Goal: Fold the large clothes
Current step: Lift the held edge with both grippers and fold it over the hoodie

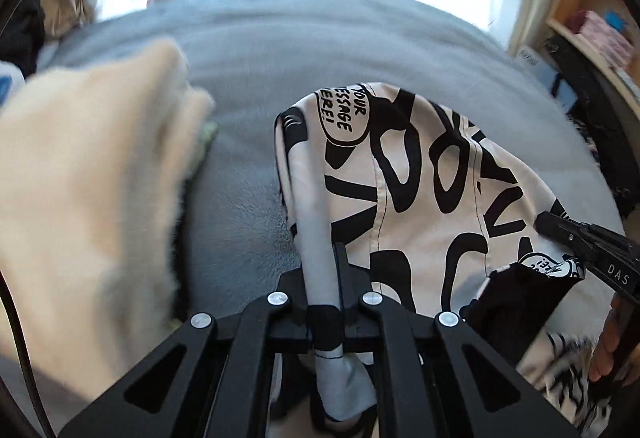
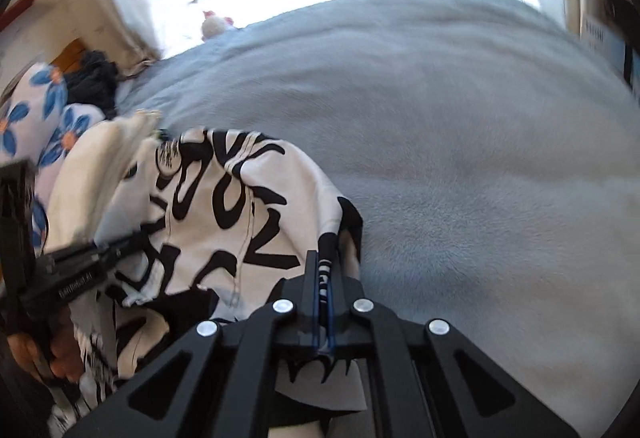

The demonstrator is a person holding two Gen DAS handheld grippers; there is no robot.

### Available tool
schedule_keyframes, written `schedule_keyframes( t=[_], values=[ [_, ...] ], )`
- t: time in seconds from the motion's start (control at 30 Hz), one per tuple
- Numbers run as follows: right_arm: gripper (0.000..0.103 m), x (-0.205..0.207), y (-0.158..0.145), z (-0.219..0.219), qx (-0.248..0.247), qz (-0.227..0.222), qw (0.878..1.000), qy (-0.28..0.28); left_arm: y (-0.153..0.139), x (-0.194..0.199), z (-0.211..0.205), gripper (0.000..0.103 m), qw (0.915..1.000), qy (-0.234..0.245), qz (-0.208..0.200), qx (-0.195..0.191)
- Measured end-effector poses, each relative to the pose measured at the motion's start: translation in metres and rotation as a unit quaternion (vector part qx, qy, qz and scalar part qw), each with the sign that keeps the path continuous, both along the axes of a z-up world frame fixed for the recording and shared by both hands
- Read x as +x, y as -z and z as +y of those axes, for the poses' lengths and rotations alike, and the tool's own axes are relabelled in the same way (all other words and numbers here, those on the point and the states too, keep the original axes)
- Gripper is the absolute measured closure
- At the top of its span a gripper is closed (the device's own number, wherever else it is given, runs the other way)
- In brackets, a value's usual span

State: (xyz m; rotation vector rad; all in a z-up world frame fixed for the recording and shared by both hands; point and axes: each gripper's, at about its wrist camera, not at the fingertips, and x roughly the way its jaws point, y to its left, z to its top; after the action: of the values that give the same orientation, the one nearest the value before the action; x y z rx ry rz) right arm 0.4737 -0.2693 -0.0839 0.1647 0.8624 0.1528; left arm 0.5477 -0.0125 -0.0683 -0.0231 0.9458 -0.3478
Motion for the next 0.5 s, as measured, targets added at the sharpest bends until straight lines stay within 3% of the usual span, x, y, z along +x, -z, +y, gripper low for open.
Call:
schedule_keyframes(
  t=[0.2,0.33,0.4,0.5],
  values=[
    [0.101,-0.097,-0.059,0.017,-0.032,-0.108,0.993,-0.033,-0.057,-0.091,0.046,0.098,0.9959,0.036,-0.074,-0.039],
    [0.101,-0.178,-0.081,0.034,-0.085,-0.185,0.978,-0.043,-0.067,-0.162,0.064,0.094,0.9920,0.056,-0.102,-0.049],
    [0.096,-0.212,-0.076,0.045,-0.122,-0.195,0.972,-0.048,-0.064,-0.193,0.076,0.093,0.9918,0.065,-0.103,-0.040],
    [0.094,-0.249,-0.048,0.057,-0.172,-0.157,0.971,-0.052,-0.036,-0.242,0.092,0.086,0.9947,0.073,-0.071,-0.013]
  ],
)
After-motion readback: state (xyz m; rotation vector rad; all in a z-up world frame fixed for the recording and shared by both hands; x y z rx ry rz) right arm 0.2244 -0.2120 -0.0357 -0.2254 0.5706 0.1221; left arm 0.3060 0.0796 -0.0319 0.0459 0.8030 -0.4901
